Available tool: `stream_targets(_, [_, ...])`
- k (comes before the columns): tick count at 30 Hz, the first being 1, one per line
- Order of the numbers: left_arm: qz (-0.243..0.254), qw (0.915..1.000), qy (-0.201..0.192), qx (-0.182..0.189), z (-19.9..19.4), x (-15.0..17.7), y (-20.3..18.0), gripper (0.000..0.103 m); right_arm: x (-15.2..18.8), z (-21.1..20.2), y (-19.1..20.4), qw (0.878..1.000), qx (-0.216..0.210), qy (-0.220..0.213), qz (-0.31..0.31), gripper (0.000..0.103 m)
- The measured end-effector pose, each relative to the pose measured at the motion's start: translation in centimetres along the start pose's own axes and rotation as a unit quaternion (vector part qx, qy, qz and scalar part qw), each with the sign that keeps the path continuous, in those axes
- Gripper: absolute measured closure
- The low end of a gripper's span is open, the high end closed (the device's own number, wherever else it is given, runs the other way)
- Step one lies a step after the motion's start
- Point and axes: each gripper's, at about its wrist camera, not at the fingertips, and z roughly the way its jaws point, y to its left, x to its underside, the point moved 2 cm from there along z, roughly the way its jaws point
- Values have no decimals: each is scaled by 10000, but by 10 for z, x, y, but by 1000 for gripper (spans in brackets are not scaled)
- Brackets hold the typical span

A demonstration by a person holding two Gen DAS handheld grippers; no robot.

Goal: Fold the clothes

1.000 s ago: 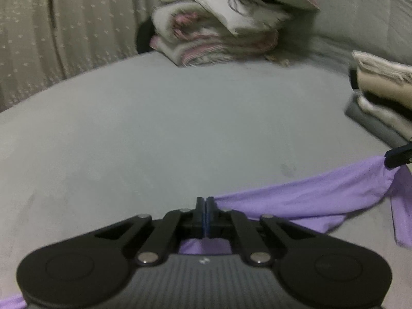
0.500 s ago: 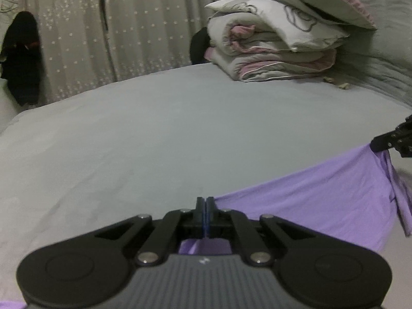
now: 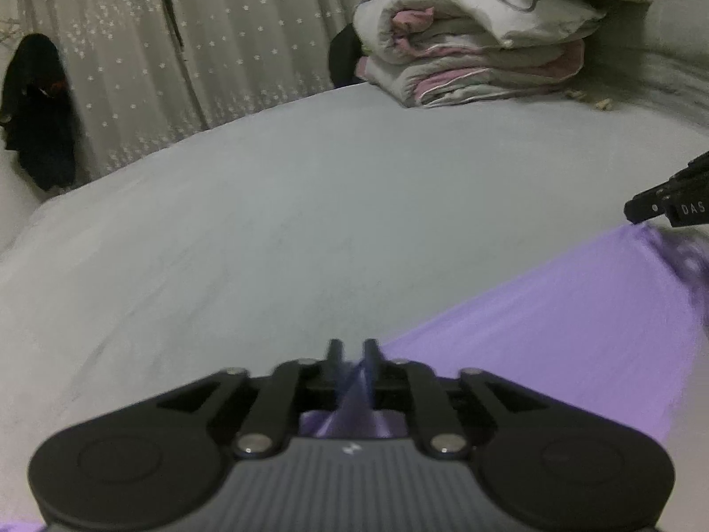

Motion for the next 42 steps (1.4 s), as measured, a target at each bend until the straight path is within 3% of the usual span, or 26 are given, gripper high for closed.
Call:
stream_targets(1, [0, 10000, -50, 75, -5, -2, -2, 73, 2, -8, -5, 9999, -71, -41, 116, 89])
stream_targets(6, [7, 9975, -202, 677, -22, -12, -25, 64, 24, -47, -19, 9974, -422, -170, 563, 88])
stream_targets(13, [-55, 9869, 20, 1610, -29, -34, -66, 64, 65, -76, -12, 9948, -593, -438, 696, 77])
stream_targets(17, [-28, 9814, 149, 1913, -33, -46, -92, 64, 76, -76, -16, 9916, -781, -603, 840, 76])
stream_targets(23, [135, 9794, 298, 1991, -23, -59, -125, 65, 83, -71, -20, 9793, -1370, -764, 1276, 76])
stream_targets(26, [237, 9791, 405, 1979, -13, -64, -141, 65, 88, -67, -12, 9805, -1385, -676, 1218, 77])
stream_targets(28, [347, 9790, 475, 1951, -7, -66, -151, 65, 90, -70, -12, 9799, -1348, -659, 1311, 97])
stream_targets(29, [459, 9794, 497, 1902, -6, -65, -155, 65, 91, -71, -15, 9780, -1393, -640, 1416, 101])
stream_targets(32, [750, 9801, 522, 1761, -4, -62, -165, 65, 92, -75, -27, 9713, -1502, -518, 1771, 101])
stream_targets(37, [829, 9806, 454, 1716, -14, -64, -165, 65, 90, -88, -42, 9610, -1683, -393, 2161, 101])
stream_targets(42, [891, 9745, 520, 1993, -31, -68, -167, 65, 88, -99, -51, 9521, -1851, -384, 2404, 101])
